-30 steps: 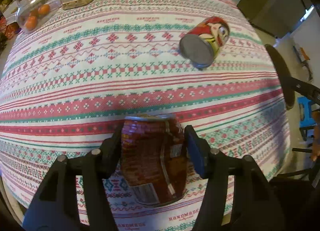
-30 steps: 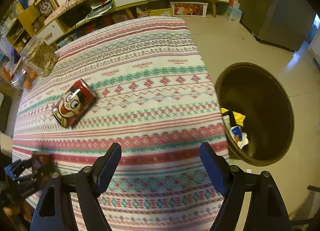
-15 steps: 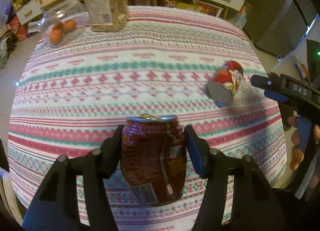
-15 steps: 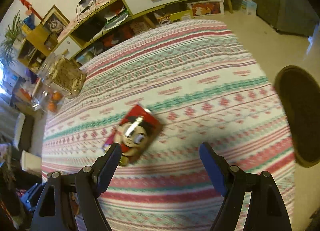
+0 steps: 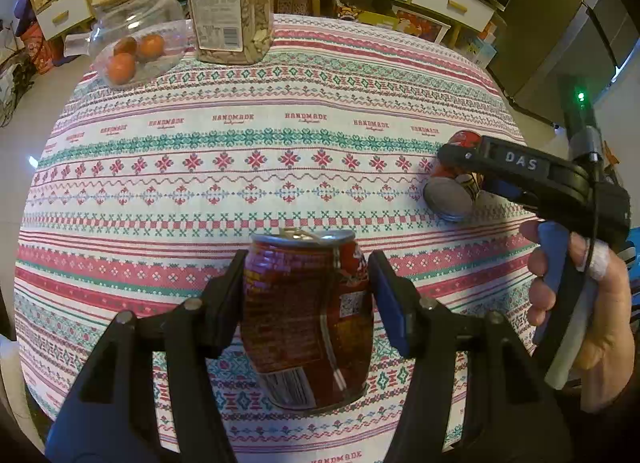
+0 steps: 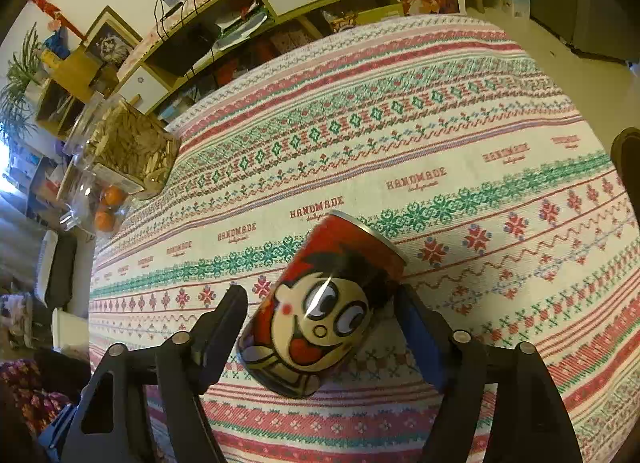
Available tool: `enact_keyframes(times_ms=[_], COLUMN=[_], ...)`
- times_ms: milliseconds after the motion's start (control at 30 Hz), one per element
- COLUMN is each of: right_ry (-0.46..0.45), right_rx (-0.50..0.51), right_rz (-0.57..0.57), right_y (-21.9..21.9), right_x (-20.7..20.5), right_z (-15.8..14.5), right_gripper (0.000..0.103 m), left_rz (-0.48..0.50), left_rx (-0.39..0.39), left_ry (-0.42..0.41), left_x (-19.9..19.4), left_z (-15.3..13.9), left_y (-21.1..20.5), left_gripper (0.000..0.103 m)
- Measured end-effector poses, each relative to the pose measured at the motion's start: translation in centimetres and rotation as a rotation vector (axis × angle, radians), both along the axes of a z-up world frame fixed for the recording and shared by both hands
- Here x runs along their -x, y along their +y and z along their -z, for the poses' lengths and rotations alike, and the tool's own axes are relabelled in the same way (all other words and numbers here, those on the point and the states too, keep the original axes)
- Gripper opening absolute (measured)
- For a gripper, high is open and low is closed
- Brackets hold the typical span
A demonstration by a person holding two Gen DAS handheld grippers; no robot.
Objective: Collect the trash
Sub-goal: 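Grasp the dark red can with the left tool while the right tool grasps the cartoon-face can, then carry the dark red can with the left tool while the right tool carries the cartoon can over the bin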
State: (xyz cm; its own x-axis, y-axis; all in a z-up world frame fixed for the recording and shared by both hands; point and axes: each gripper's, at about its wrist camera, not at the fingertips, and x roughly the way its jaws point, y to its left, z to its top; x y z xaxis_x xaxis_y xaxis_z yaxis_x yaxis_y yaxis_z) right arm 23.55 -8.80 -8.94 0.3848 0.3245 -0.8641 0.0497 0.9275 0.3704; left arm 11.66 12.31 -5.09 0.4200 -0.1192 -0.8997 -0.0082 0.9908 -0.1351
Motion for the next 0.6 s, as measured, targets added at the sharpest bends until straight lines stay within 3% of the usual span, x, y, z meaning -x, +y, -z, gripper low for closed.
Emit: enact_keyframes(times_ms=[167, 233, 467, 600], right_ry=[0.045, 0.096, 0.101, 0.081], right_rx=[-0.05, -0.076, 0.045, 0.066], right_rz=[-0.029, -0.092, -0.184, -0.186], right_y=[0.1, 0.6, 0.7, -1.0], right_x=[0.0, 0.2, 2.5, 3.7], right_z=[0.7, 1.1, -0.2, -1.2], right_gripper=[0.061, 0.054, 0.054, 0.054], left_rz=[-0.008, -0.013, -0.006, -0.003], left_rx=[0.013, 0.024, 0.014, 0.017], left_ry=[0.01, 0.015, 0.012, 0.01], left_x=[0.0, 0.1, 0.3, 0.3], left_z=[0.3, 0.4, 0.3, 0.3], left_y=[0.3, 0.3, -0.3, -0.9], left_gripper=[0.061, 0.061, 0.061, 0.061])
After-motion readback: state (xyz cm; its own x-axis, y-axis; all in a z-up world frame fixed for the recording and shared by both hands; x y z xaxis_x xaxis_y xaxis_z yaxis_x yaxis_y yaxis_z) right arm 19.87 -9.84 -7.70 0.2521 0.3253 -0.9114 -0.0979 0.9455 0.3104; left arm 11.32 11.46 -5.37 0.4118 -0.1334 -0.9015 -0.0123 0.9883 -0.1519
